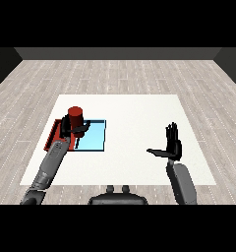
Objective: Pick the red can and put it in the red box
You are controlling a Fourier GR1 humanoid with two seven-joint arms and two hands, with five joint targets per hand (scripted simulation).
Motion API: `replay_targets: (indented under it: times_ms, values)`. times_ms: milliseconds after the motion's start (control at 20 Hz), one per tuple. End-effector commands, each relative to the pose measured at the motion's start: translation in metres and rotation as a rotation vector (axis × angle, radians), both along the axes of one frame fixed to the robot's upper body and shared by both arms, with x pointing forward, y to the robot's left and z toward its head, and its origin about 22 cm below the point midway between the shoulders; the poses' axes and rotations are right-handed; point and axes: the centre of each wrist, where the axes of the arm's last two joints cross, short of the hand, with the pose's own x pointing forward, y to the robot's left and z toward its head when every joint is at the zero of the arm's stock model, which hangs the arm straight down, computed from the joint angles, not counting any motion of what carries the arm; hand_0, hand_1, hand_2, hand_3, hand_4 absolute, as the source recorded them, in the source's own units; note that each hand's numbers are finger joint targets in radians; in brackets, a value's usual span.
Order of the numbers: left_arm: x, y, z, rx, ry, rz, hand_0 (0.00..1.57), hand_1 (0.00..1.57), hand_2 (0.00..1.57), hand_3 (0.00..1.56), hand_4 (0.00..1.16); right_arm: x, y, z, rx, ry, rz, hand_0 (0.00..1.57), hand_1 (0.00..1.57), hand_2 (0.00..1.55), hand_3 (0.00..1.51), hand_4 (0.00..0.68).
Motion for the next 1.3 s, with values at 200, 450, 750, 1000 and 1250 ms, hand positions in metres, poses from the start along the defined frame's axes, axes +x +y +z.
replay_targets:
  times_ms: [200,450,750,1000,1250]
  values:
    - [0.027,0.086,-0.030,0.072,0.196,0.236,1.57,1.57,1.56,1.46,1.10,0.003,-0.018,-0.015,-0.041,0.048,0.022,0.00,0.00,0.00,0.00,0.000]
    - [0.019,0.118,-0.071,0.055,0.303,0.304,1.57,1.57,1.57,1.49,1.07,-0.005,-0.010,-0.026,-0.024,-0.045,0.002,0.00,0.00,0.00,0.00,0.000]
    - [0.012,0.133,-0.096,0.156,0.520,0.465,1.01,1.01,1.06,1.21,0.94,-0.002,0.007,-0.011,-0.049,-0.079,0.009,0.00,0.00,0.00,0.00,0.000]
    - [0.010,0.122,-0.112,0.165,0.608,0.510,0.85,0.85,0.80,0.00,0.71,-0.001,0.003,0.004,-0.075,-0.129,0.006,0.00,0.00,0.00,0.00,0.000]
    - [0.000,0.130,-0.120,0.115,0.664,0.412,0.71,0.71,0.70,0.00,0.51,0.012,-0.004,0.006,-0.048,-0.120,0.022,0.00,0.00,0.00,0.00,0.000]
